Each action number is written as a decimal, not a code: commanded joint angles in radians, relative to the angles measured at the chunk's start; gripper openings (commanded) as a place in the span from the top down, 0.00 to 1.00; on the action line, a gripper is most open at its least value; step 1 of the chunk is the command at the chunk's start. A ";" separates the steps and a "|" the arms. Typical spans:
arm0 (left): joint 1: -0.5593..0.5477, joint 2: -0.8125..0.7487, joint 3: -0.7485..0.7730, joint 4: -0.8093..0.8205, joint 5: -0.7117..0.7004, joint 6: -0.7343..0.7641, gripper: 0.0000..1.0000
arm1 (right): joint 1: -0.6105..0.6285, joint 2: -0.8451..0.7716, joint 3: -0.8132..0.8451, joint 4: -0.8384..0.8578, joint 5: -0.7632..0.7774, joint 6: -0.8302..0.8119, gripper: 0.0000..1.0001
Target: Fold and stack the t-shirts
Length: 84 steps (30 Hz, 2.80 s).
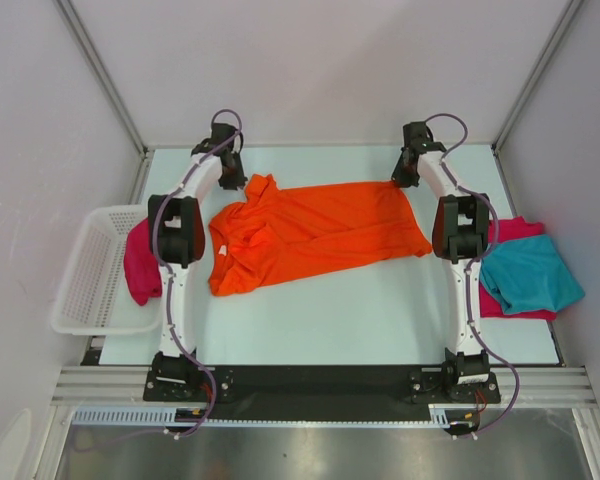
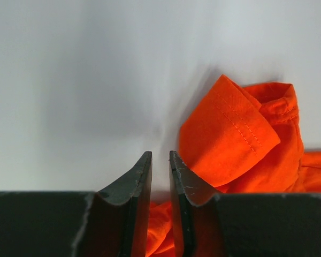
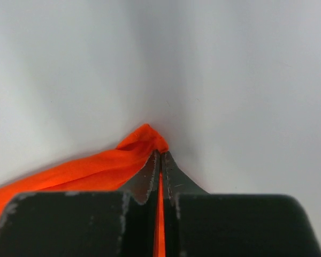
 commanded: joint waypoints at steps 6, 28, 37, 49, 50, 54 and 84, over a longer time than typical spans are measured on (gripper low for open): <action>0.013 0.054 0.090 0.009 0.031 -0.018 0.76 | 0.020 -0.052 -0.099 0.076 -0.012 -0.029 1.00; 0.020 -0.039 0.057 0.035 0.099 -0.125 0.12 | 0.048 -0.093 -0.154 0.095 0.002 -0.057 1.00; -0.007 -0.122 0.071 0.075 0.121 -0.119 0.14 | 0.049 -0.081 -0.140 0.085 0.010 -0.058 1.00; 0.014 0.042 0.133 0.159 0.338 -0.124 0.18 | 0.055 -0.098 -0.154 0.070 0.028 -0.069 1.00; 0.014 0.055 0.133 0.161 0.342 -0.125 0.18 | 0.055 -0.102 -0.157 0.070 0.032 -0.069 1.00; 0.017 0.079 0.127 0.158 0.348 -0.125 0.19 | 0.057 -0.108 -0.165 0.069 0.037 -0.069 1.00; 0.022 -0.230 -0.124 0.217 0.184 -0.030 1.00 | 0.097 -0.282 -0.358 0.145 0.114 -0.099 1.00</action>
